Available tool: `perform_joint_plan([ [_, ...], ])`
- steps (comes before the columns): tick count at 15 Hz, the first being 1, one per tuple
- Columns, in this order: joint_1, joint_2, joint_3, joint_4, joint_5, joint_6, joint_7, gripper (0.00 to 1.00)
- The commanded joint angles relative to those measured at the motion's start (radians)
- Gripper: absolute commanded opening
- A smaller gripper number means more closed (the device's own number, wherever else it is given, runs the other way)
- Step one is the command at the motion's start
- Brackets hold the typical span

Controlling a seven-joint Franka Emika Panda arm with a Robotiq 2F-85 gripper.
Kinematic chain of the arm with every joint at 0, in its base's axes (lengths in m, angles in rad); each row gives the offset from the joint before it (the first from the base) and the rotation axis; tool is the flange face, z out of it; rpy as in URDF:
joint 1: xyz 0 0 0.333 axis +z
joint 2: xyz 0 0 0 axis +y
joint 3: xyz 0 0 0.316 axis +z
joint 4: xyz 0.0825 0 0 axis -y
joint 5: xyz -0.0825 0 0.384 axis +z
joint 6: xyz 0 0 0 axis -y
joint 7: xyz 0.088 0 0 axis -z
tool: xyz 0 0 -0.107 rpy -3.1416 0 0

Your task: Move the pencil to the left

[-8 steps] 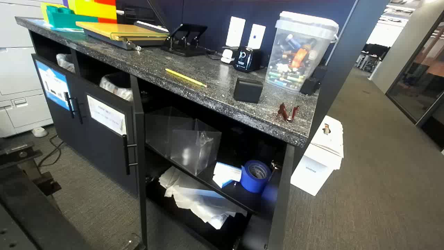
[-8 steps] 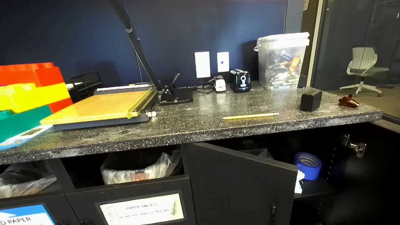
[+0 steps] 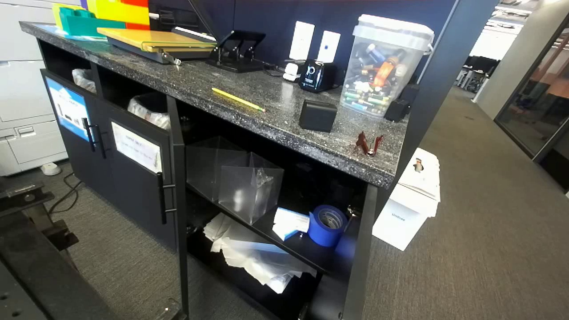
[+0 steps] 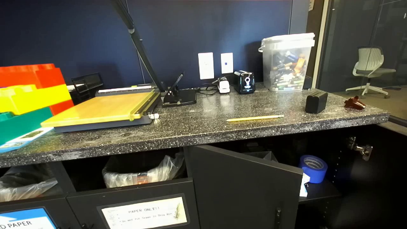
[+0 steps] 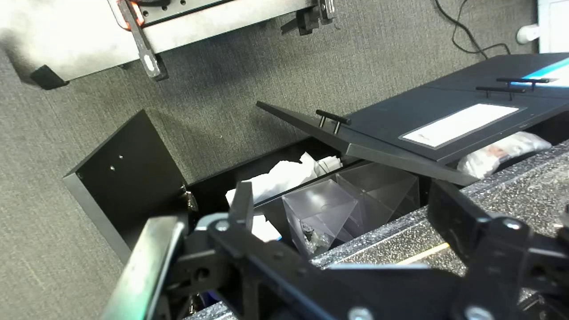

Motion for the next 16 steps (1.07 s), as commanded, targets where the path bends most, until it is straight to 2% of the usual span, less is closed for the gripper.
perform_joint_plan([
  [1,-0.023,0.002,0.021,0.002,0.006,-0.004,-0.005,1.00],
  [3,-0.023,0.002,0.021,0.002,0.006,-0.004,-0.005,1.00],
  [8,-0.015,0.086,0.059,0.032,0.011,0.116,0.081,1.00],
  [12,0.002,0.219,0.117,0.083,0.010,0.262,0.217,1.00],
  [16,0.032,0.369,0.181,0.168,-0.036,0.362,0.414,1.00],
])
